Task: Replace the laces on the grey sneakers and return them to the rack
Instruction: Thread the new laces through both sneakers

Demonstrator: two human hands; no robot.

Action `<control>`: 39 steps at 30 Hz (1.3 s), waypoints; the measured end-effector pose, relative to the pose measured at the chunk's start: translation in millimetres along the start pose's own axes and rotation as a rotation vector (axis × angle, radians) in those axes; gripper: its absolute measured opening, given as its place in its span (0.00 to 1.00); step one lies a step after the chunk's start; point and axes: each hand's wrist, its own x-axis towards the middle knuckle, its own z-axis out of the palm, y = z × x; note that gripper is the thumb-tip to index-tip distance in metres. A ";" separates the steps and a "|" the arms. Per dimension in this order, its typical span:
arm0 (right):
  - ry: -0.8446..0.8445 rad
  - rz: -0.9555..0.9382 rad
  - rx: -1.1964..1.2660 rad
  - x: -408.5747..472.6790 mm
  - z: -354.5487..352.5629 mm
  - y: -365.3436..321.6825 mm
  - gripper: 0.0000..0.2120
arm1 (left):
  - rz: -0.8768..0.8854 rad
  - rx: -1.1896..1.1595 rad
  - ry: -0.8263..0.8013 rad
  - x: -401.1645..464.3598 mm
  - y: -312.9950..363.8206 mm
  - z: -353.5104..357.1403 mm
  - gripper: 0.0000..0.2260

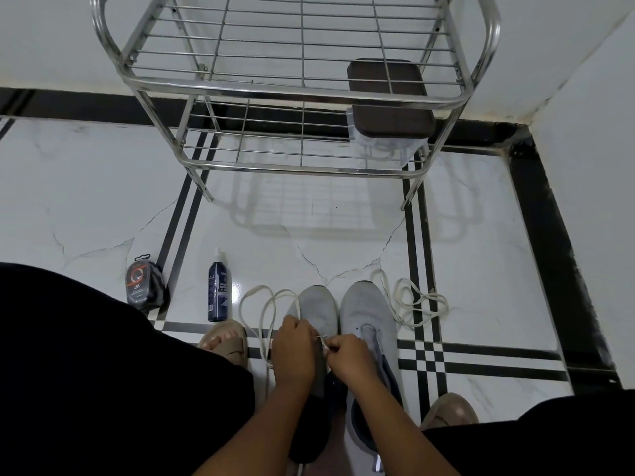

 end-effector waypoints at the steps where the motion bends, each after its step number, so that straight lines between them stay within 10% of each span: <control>1: 0.000 -0.010 -0.001 -0.6 0.1 0.7 0.17 | 0.012 0.021 -0.008 1.6 0.5 0.7 0.06; 15: 0.203 -0.082 -0.174 16.3 -3.9 4.0 0.07 | -0.054 0.007 0.023 -13.0 -7.6 -0.3 0.09; 23: 0.640 0.386 0.962 15.4 -92.6 -17.0 0.03 | -0.245 -0.091 -0.023 -18.9 -16.0 -15.7 0.24; 26: 1.093 0.227 1.669 -4.1 -162.0 -22.9 0.09 | -0.271 -0.101 -0.058 -23.9 -13.2 -22.6 0.28; 30: 1.340 -0.029 0.901 -28.4 -171.7 -38.3 0.09 | -0.274 -0.104 -0.147 -33.6 -7.4 -29.4 0.28; 35: 0.323 -0.037 -0.041 -3.1 -48.4 0.3 0.11 | -0.289 -0.130 -0.143 -46.6 -8.4 -28.9 0.24; 39: 0.190 -0.070 -0.332 -2.6 0.1 16.4 0.12 | -0.271 -0.192 -0.215 -40.5 -16.5 -32.1 0.20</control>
